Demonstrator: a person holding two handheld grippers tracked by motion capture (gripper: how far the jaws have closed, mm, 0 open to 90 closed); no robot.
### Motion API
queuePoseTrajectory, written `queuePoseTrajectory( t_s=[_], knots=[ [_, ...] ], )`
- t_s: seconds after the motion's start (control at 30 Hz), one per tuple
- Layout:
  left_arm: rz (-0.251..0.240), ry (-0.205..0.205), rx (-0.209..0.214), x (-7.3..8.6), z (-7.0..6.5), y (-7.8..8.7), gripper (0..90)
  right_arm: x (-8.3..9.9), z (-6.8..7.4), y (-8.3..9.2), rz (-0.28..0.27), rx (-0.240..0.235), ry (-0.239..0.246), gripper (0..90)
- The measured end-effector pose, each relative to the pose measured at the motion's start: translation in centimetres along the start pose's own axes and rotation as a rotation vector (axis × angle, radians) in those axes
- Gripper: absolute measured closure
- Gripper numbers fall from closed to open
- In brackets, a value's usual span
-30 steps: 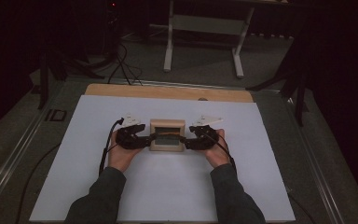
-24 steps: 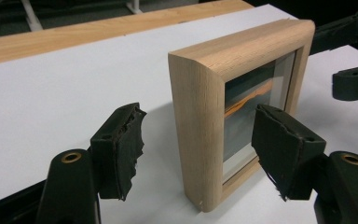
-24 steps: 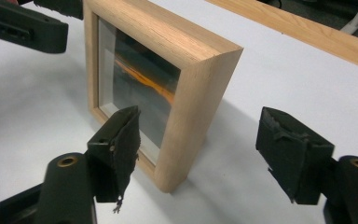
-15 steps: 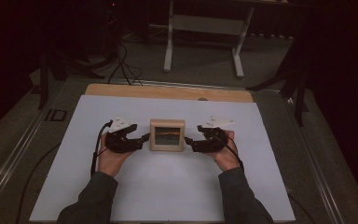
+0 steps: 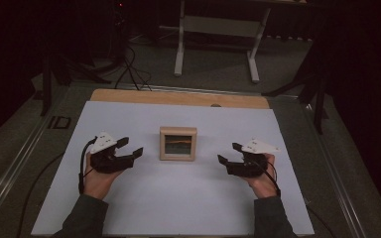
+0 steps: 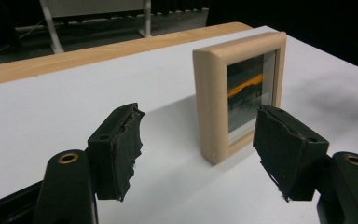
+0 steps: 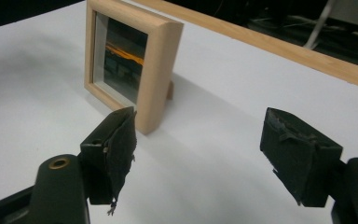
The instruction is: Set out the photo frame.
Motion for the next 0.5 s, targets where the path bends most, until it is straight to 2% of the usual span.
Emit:
queuePoseTrajectory(
  t_s=[0.17,0.3,0.4,0.5],
  knots=[
    [-0.019,0.027,-0.024,1.8,0.3,1.4,31.8,2.2,-0.4,2.0,-0.061,0.036,-0.012,26.3],
    [-0.039,0.058,-0.029,2.5,0.4,2.4,31.9,3.7,-0.8,3.2,-0.106,0.062,-0.039,26.4],
    [-0.030,0.044,-0.041,2.9,0.2,2.6,31.8,4.3,-0.8,3.9,-0.139,0.067,-0.060,26.4],
    [-0.012,0.028,-0.057,3.3,0.2,2.4,31.8,4.6,-0.9,3.8,-0.138,0.074,-0.065,26.4]
  ],
)
Point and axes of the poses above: each handheld gripper's, and its own axes: y roughly backward along the jaws, x roughly out of its underside, z roughly to its left, the point moved 1 cm from there along -y, roughly forward along the jaws, and after that the axes turned 7 degrees about z, right-handed, at the moved point
